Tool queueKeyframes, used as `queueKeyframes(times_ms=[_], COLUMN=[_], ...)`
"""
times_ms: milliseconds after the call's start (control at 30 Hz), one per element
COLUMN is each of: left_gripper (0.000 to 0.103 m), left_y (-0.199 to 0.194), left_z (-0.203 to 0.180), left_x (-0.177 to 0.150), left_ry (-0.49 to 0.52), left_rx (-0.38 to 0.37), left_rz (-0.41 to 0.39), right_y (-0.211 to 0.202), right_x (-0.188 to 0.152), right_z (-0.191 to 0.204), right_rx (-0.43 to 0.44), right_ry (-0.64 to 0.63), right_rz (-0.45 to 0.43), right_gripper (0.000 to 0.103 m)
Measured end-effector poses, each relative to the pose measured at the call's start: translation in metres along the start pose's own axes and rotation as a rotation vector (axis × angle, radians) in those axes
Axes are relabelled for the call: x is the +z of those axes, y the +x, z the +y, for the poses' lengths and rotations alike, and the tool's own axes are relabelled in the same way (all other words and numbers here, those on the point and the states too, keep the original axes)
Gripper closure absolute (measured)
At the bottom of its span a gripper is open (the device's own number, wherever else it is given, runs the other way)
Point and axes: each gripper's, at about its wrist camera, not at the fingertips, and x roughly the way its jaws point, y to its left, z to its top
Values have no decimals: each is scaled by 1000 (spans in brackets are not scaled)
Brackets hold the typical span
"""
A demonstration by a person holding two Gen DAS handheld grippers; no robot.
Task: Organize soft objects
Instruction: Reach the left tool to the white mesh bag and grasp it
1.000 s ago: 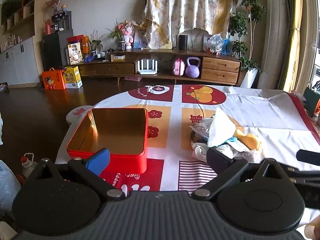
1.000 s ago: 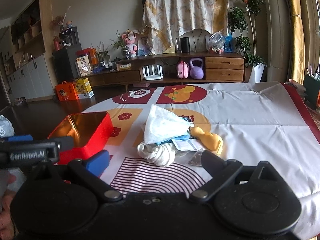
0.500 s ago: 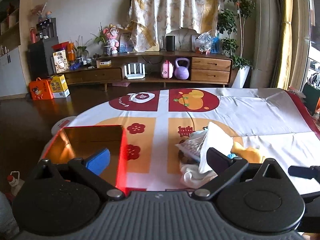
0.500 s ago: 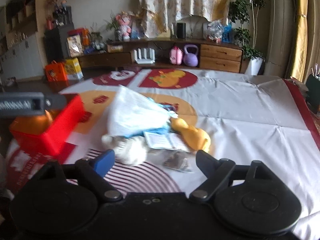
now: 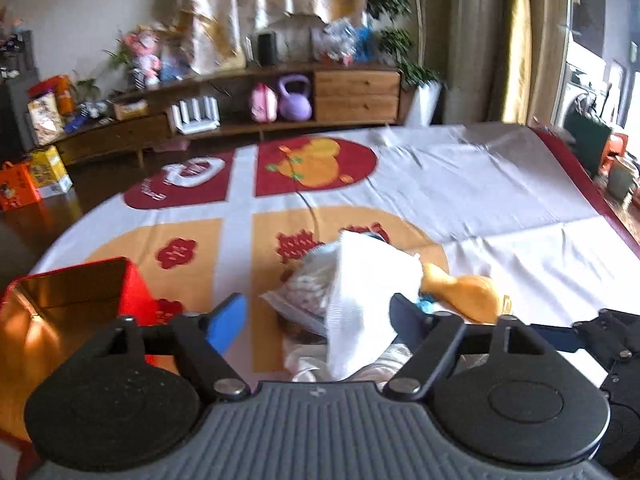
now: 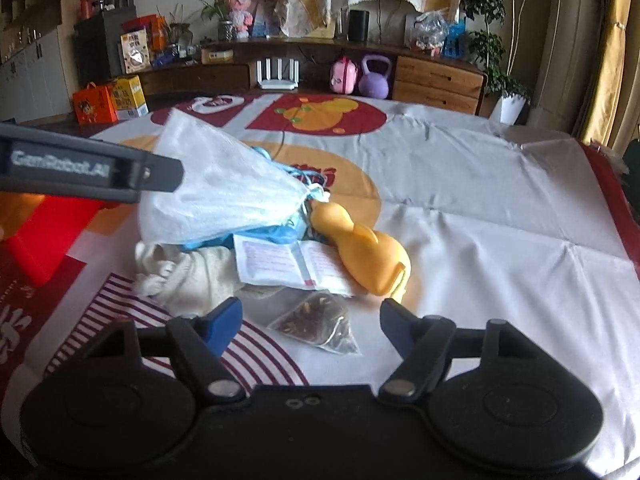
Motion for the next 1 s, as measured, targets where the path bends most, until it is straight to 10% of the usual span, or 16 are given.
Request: queueKeyframes(times_ms=[633, 1000], left_gripper=[91, 94], left_y=[30, 7], left_z=[-13, -16], left_x=[2, 8], left_ry=[30, 58], left_rx=[-141, -113], left_rz=[54, -9], right_y=[21, 7], right_x=[-7, -4], right_z=[0, -5], right_rx=[6, -9], right_ry=[35, 51], right_rz=[47, 16], right_gripper=[68, 92])
